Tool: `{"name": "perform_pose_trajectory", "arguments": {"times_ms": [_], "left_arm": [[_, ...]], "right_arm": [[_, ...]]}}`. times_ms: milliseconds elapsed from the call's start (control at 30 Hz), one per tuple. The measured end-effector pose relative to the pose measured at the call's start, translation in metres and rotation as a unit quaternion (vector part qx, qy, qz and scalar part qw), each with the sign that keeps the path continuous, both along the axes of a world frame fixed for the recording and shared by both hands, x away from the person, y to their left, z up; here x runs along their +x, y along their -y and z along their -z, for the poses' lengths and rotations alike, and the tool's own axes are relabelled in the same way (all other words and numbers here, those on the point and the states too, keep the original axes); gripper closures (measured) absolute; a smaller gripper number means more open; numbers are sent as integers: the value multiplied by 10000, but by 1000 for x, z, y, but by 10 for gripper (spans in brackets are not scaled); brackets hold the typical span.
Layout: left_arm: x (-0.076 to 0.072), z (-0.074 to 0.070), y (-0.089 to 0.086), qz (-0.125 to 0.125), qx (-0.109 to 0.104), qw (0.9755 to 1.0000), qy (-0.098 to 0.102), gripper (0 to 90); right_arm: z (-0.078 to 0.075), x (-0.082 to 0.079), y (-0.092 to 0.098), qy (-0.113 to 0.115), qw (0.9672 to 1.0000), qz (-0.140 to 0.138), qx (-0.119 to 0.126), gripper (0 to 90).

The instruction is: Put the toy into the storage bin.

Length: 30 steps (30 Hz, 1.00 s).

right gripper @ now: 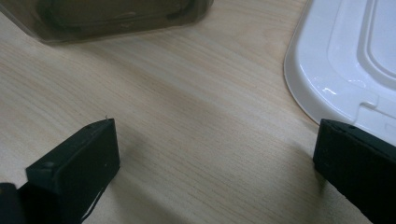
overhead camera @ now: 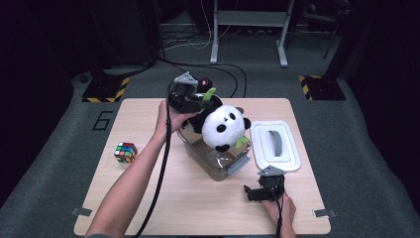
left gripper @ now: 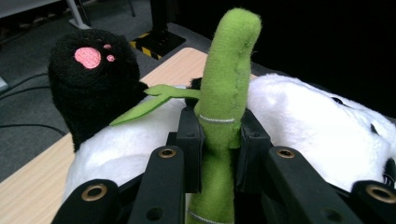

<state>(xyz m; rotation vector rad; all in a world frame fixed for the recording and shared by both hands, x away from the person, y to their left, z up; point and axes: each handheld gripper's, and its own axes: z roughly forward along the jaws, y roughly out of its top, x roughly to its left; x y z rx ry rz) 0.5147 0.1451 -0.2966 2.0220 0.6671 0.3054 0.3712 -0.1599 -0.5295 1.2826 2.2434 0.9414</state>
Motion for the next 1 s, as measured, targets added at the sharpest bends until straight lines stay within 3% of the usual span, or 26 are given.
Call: {"name": "perform_pose_trajectory", "arguments": {"times_ms": [367,633,800,1000], "left_arm": [[3,18,12,173,70,9997,-159,753],[7,39,16,182,302,9988,-348,752],[13,51,12,120,177,9982,-559,751],[16,59,8,69,225,9971,-728,743]], "right_arm": [[0,0,0,1,10000,-1,-1,0],[0,0,1,-6,10000,-32,-2,0],[0,0,0,-2,10000,-22,-3,0],[0,0,0,7,10000,-13,-4,0]]}}
